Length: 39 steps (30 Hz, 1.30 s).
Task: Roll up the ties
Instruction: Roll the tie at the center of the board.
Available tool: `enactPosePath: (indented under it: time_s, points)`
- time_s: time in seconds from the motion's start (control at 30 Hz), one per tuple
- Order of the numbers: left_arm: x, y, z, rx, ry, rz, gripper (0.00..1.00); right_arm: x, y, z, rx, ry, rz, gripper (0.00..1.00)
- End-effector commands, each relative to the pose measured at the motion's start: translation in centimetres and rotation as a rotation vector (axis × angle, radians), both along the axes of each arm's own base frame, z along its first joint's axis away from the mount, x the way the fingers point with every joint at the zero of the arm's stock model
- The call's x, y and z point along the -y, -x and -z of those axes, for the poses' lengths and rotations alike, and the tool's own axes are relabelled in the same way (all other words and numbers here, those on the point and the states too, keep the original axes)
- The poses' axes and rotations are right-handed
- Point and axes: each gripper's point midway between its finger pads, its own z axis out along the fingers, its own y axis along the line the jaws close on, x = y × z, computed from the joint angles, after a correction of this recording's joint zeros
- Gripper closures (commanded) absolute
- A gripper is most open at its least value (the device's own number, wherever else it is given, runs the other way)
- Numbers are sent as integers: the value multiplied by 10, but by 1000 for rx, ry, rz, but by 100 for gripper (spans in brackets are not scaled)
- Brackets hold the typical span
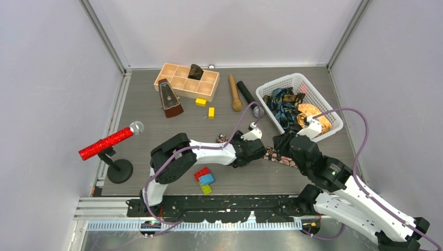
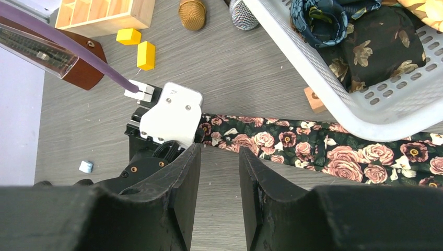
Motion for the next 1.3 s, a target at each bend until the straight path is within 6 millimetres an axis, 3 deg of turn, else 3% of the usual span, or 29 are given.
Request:
enactPosePath:
  time_s: [0.0, 0.37, 0.47, 0.57, 0.77, 0.9, 0.93, 0.97, 1.07, 1.13, 1.27]
  points:
    - [11, -4, -38, 54, 100, 0, 56, 1, -7, -13, 28, -22, 37, 61]
    - [20, 14, -81, 10, 330, 150, 53, -10, -20, -19, 32, -33, 57, 60]
    - [10, 11, -87, -29, 448, 170, 53, -18, -24, -15, 18, -33, 44, 60]
    - [-12, -1, -92, -72, 612, 145, 52, -31, -29, -15, 14, -50, 17, 60]
    - [-68, -40, -98, -76, 876, 50, 50, -93, -38, -13, -30, -107, -194, 61]
    - [-85, -44, -93, -104, 999, 26, 49, -137, -47, 1, -102, -147, -315, 63]
    - [-89, -46, -92, -105, 1025, 17, 48, -146, -51, 14, -140, -151, -320, 63]
    - [-92, -47, -90, -114, 1054, 15, 48, -156, -54, 12, -141, -189, -347, 63]
    - [-95, -52, -87, -152, 1157, 23, 47, -178, -65, 39, -216, -242, -357, 64]
    - [-93, -54, -84, -181, 1207, 38, 46, -193, -77, 44, -212, -296, -372, 68]
    - [-88, -60, -74, -223, 1270, 50, 46, -208, -87, 71, -266, -314, -397, 77]
